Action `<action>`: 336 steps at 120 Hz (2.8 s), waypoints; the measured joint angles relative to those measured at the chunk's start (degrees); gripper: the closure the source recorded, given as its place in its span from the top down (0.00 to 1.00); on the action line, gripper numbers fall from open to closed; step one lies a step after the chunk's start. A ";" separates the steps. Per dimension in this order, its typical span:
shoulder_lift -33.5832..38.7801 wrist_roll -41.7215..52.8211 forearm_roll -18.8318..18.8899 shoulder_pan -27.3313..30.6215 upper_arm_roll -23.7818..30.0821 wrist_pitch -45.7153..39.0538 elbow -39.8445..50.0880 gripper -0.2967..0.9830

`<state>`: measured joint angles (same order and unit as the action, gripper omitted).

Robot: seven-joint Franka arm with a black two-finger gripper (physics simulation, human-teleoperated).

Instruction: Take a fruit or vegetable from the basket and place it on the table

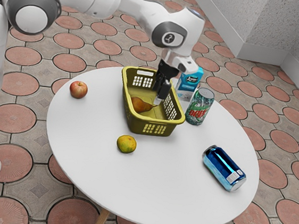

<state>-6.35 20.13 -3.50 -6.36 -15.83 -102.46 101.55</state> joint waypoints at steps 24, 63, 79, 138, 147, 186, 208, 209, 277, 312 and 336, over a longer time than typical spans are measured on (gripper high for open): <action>-0.09 0.44 -0.27 1.49 -0.02 -1.98 2.92 0.77; 0.15 -0.75 -1.19 1.52 -0.08 -3.10 7.03 0.77; 0.24 -1.41 -1.18 1.54 -0.08 -3.26 8.22 0.77; 0.43 -3.08 -1.08 1.57 -0.27 -4.20 10.58 0.77; 0.43 -3.23 -1.07 1.59 -0.26 -4.35 10.61 0.77; 0.77 -4.04 -0.50 2.04 -0.41 -5.96 12.21 0.78; 1.38 -4.39 -0.42 1.76 -0.36 -6.83 12.36 0.66; 1.41 -4.40 -0.41 1.71 -0.36 -6.84 12.36 0.64; 8.40 -5.07 0.85 1.18 -0.07 -3.73 8.73 0.45; 16.70 -5.35 1.10 1.48 7.16 2.50 10.21 0.44; 18.36 -5.82 0.24 1.15 17.56 3.83 10.63 0.44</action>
<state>12.01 14.31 -3.25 -5.20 1.73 -98.64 112.18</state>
